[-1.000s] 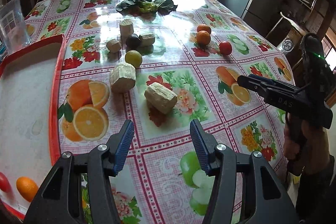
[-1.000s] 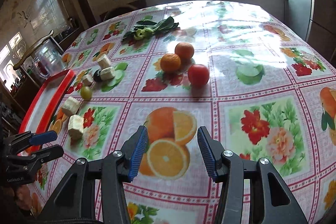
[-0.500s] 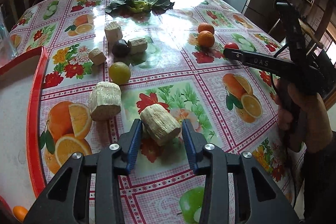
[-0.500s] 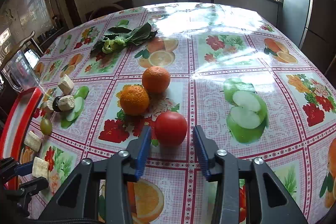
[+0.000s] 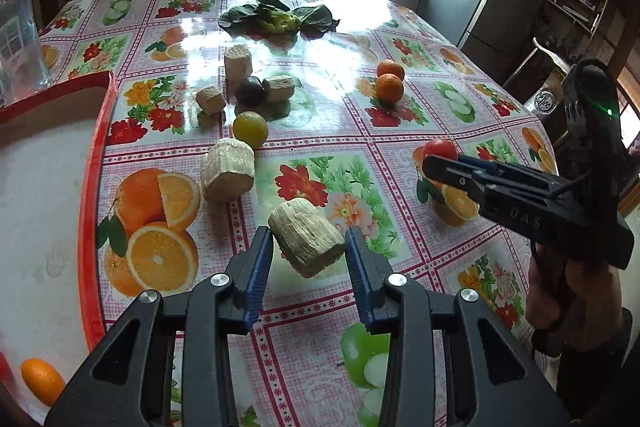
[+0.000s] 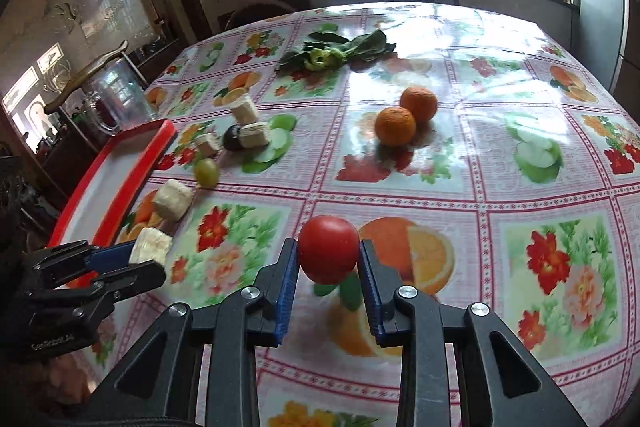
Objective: Organize fruits
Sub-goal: 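Grasp a red tomato with the right gripper while the left gripper reaches a cream block, then close the left gripper on the cream block while the right gripper holds the tomato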
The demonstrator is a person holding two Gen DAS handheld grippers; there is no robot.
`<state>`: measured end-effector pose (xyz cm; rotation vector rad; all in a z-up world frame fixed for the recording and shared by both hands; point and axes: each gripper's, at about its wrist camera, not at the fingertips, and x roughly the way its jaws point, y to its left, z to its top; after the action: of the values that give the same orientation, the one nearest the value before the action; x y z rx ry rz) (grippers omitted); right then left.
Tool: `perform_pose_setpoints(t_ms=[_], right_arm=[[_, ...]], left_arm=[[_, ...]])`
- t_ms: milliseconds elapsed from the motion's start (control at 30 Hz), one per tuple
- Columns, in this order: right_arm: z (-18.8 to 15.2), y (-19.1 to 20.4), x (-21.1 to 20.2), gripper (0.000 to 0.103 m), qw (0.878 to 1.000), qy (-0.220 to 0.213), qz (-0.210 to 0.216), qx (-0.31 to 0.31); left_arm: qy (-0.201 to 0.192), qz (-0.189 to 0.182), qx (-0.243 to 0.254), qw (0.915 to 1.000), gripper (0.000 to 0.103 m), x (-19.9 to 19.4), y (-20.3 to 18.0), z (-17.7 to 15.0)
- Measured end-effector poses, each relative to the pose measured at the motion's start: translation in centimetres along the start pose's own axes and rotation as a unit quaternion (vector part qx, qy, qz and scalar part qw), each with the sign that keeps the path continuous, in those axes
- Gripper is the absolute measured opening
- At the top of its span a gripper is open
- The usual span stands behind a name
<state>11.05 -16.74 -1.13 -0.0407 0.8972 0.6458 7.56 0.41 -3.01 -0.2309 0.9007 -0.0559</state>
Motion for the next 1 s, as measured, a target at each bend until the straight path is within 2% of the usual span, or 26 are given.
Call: perform_pose_setpoints(t_ms=[233, 433, 1000], right_arm=[[-0.6, 4.1, -2.2, 0.030, 0.999, 0.002, 0.041, -0.015], [-1.0, 7.1, -3.0, 0.030, 0.998, 0.006, 0.056, -0.033], [-1.6, 14.6, -2.3, 0.030, 0.992, 0.025, 0.097, -0.079]], left_arm=[[-0.024, 0.005, -0.018, 0.9995, 0.035, -2.9, 1.3, -0.7], [-0.038, 0.013, -0.036, 0.9985, 0.035, -4.9, 3.1, -1.5], [-0.058, 0.041, -0.078, 0.9944, 0.035, -8.3, 8.2, -4.2]])
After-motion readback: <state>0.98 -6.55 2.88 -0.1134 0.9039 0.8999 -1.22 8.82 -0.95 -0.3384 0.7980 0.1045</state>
